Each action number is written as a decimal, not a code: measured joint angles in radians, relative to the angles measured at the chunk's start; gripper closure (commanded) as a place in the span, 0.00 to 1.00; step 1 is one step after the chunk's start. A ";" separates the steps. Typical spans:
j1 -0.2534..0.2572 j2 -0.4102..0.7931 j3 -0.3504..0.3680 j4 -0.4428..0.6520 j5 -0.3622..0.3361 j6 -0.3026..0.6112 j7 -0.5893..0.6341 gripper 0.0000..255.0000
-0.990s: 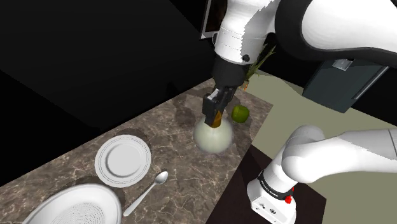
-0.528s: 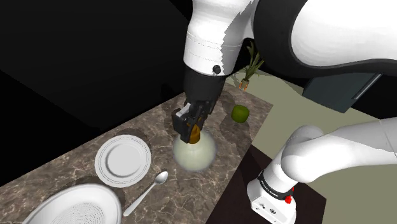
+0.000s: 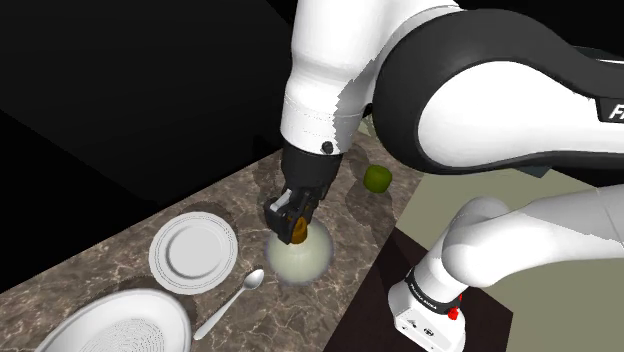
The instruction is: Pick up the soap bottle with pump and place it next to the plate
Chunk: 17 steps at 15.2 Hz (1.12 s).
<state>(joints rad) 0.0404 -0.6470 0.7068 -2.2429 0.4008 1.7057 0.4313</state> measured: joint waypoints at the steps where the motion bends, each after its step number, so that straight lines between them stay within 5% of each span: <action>1: 0.003 -0.003 0.004 -0.015 0.004 0.012 -0.001 1.00; 17: 0.011 0.022 0.088 -0.196 0.057 0.223 -0.010 1.00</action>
<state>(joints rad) 0.0513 -0.6254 0.7953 -2.4393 0.4573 1.9291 0.4208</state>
